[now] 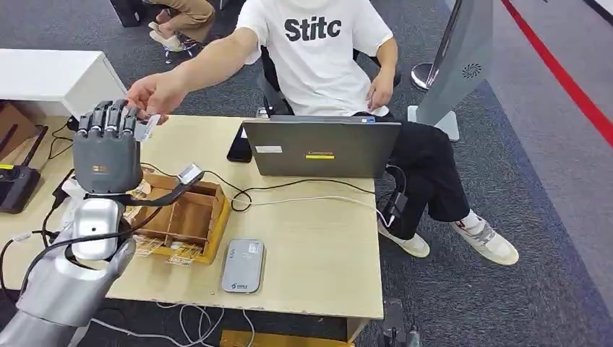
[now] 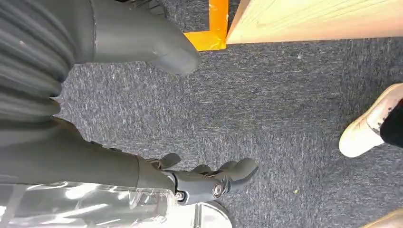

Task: Pass the card to the sensor for recognition and then transmit it.

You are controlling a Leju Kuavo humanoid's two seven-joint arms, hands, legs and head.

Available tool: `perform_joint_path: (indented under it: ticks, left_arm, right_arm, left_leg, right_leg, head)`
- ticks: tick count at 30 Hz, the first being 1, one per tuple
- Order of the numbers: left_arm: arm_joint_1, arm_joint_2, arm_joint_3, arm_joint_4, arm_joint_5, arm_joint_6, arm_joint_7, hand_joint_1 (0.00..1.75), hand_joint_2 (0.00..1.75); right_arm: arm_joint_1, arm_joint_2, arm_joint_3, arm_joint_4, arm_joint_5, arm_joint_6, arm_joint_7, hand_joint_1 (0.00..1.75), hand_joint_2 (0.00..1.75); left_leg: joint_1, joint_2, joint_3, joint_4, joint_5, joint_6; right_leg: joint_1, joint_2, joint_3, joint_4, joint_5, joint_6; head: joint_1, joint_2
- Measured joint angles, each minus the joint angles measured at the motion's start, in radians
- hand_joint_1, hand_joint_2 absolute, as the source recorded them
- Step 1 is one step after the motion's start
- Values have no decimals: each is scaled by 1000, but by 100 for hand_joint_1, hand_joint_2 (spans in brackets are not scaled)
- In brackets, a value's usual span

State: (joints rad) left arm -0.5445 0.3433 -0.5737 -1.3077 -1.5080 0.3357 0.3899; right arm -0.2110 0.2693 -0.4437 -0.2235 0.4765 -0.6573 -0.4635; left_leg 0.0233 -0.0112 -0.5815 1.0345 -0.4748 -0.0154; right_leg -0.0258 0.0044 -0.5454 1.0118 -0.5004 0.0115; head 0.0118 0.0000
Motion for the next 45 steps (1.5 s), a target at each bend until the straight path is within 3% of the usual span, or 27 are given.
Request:
perform_joint_path:
  ticks: [21, 24, 26, 29, 32, 36, 40, 45]
  left_arm:
    - [40, 3, 6, 8, 0, 56, -44, 175, 175]
    - [73, -18, 13, 2, 0, 89, -63, 175, 175]
    - [176, -66, 11, -111, 0, 126, -61, 175, 175]
    - [221, -97, -29, -167, 0, 122, -59, 175, 175]
    - [261, -136, -39, -172, 0, 110, -123, 175, 175]
    - [304, -194, -44, -96, 0, 123, -176, 175, 175]
    - [328, -242, -32, 47, 0, 144, -222, 175, 175]
    - [328, -273, -1, 215, 0, 167, -225, 175, 175]
  right_arm:
    - [0, 0, -1, -2, 0, 0, -4, 0, 175]
    - [0, 0, -1, -2, -2, 0, -6, 0, 175]
    - [2, 0, -4, -2, -7, 0, -16, 0, 175]
    - [4, 0, -5, -2, -44, 0, -22, 0, 175]
    - [4, 0, -5, -2, -42, 0, -25, 0, 175]
    - [5, 0, -6, -3, -37, 0, -25, 0, 175]
    - [5, 0, -6, -3, -31, 0, -24, 0, 175]
    - [5, 0, -6, -3, -16, 0, -20, 0, 175]
  left_leg:
    - [0, 0, 0, 0, 0, 0]
    - [0, 0, -1, 0, 0, 0]
    - [0, 0, -1, 0, 0, 0]
    - [0, 0, -2, 0, 0, 0]
    - [0, 0, -2, 0, 0, 0]
    - [0, 0, -2, 0, 0, 0]
    - [0, 0, -2, 0, 0, 0]
    - [0, 0, -2, 0, 0, 0]
  right_leg:
    - [0, 0, -1, 0, 0, 0]
    - [0, 0, -1, 0, 0, 0]
    - [0, 0, -2, -1, 0, 0]
    - [0, 0, -2, -1, 0, 0]
    - [0, 0, -2, -1, 0, 0]
    - [0, 0, -2, -1, 0, 0]
    - [0, 0, -2, -1, 1, 0]
    - [0, 0, -2, -1, 1, 0]
  head:
    - [0, 0]
    - [0, 0]
    - [0, 0]
    - [-1, 0]
    - [0, 0]
    - [-1, 0]
    - [0, 0]
    - [0, 0]
